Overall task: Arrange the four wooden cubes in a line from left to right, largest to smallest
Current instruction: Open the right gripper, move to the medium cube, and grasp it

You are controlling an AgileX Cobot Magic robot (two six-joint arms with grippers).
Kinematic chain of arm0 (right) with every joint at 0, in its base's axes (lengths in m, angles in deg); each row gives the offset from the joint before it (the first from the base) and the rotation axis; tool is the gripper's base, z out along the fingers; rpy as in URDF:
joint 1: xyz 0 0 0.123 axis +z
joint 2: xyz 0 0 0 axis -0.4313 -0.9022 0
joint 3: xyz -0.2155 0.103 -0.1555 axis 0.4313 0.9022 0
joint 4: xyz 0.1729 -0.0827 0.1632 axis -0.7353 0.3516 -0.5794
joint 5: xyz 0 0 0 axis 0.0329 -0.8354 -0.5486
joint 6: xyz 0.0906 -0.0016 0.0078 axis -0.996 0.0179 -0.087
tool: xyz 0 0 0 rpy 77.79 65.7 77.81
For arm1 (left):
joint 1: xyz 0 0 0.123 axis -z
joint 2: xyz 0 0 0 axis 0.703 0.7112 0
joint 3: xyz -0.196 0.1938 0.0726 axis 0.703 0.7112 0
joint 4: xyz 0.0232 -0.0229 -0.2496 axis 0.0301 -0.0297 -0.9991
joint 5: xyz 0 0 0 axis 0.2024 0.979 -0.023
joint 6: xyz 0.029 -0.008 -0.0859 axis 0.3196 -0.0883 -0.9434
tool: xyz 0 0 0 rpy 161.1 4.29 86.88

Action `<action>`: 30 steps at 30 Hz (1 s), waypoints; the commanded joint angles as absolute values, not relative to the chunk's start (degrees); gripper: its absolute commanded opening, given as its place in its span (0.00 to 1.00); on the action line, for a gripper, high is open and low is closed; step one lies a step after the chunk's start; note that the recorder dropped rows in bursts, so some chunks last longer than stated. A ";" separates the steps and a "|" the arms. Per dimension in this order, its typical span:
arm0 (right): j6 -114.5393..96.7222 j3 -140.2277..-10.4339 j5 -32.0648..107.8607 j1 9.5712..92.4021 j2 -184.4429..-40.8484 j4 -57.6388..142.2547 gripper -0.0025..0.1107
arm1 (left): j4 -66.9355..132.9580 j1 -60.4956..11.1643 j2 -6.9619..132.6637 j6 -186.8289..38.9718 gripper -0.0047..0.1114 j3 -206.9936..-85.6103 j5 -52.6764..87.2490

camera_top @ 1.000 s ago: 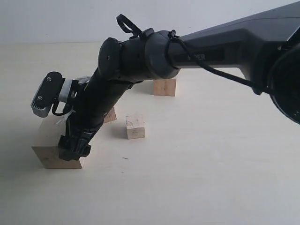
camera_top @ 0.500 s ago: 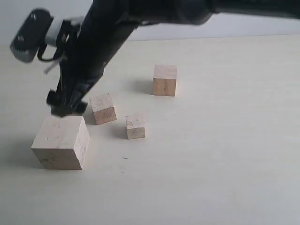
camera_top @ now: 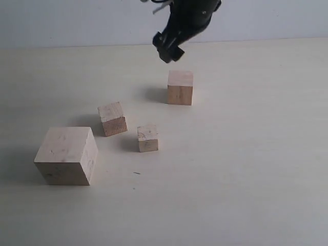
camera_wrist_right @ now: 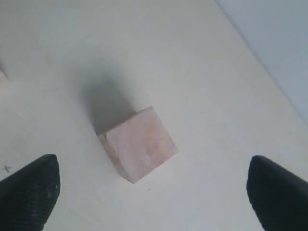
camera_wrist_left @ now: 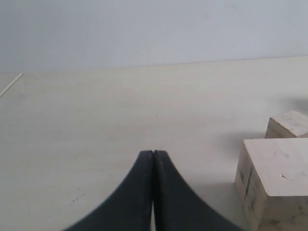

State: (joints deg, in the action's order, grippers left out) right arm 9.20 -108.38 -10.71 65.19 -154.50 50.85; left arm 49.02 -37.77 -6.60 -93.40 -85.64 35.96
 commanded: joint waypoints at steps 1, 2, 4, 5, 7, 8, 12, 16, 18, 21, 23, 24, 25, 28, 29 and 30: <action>12.40 -108.63 -10.85 62.42 -160.24 49.29 0.95 | 48.99 -37.84 -6.96 -93.35 0.04 -85.61 35.85; 13.93 -108.63 -10.58 61.86 -161.76 47.99 0.95 | 48.99 -37.84 -6.96 -93.35 0.04 -85.61 35.85; 16.01 -108.63 -9.47 61.18 -163.88 46.04 0.95 | 48.99 -37.84 -6.96 -93.35 0.04 -85.61 35.85; 16.29 -108.63 -8.38 60.88 -164.94 45.73 0.95 | 48.99 -37.84 -6.96 -93.35 0.04 -85.61 35.85; 16.37 -108.63 -5.75 60.49 -166.77 45.73 0.95 | 48.99 -37.84 -6.96 -93.35 0.04 -85.61 35.85; 17.28 -108.63 -4.21 60.38 -167.61 45.73 0.95 | 48.99 -37.84 -6.96 -93.35 0.04 -85.61 35.85; 19.55 -108.63 0.10 60.08 -170.40 45.73 0.95 | 48.99 -37.84 -6.96 -93.35 0.04 -85.61 35.85; 21.06 -108.63 1.33 60.08 -172.62 45.73 0.95 | 48.99 -37.84 -6.96 -93.35 0.04 -85.61 35.85; 21.97 -108.63 1.45 60.08 -173.38 45.73 0.95 | 48.99 -37.84 -6.96 -93.35 0.04 -85.61 35.85; 23.73 -108.63 1.00 60.08 -173.53 45.84 0.88 | 48.99 -37.84 -6.96 -93.35 0.04 -85.61 35.85; 23.84 -108.63 0.30 60.08 -172.97 45.84 0.73 | 48.99 -37.84 -6.96 -93.35 0.04 -85.61 35.85; 23.84 -108.63 0.14 60.08 -172.53 45.84 0.63 | 48.99 -37.84 -6.96 -93.35 0.04 -85.61 35.85; 23.74 -108.63 0.02 60.08 -171.80 45.84 0.51 | 48.99 -37.84 -6.96 -93.35 0.04 -85.61 35.85; 22.57 -108.63 -0.10 60.08 -168.43 45.70 0.14 | 48.99 -37.84 -6.96 -93.35 0.04 -85.61 35.85; 21.24 -108.63 -0.10 60.08 -166.41 45.70 0.02 | 48.99 -37.84 -6.96 -93.35 0.04 -85.61 35.85; 19.42 -108.63 -0.27 60.23 -164.54 45.70 0.03 | 48.99 -37.84 -6.96 -93.35 0.04 -85.61 35.85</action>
State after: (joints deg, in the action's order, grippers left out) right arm 22.13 -108.38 -0.41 60.35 -169.62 46.02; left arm 49.02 -37.77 -6.60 -93.40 -85.64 35.96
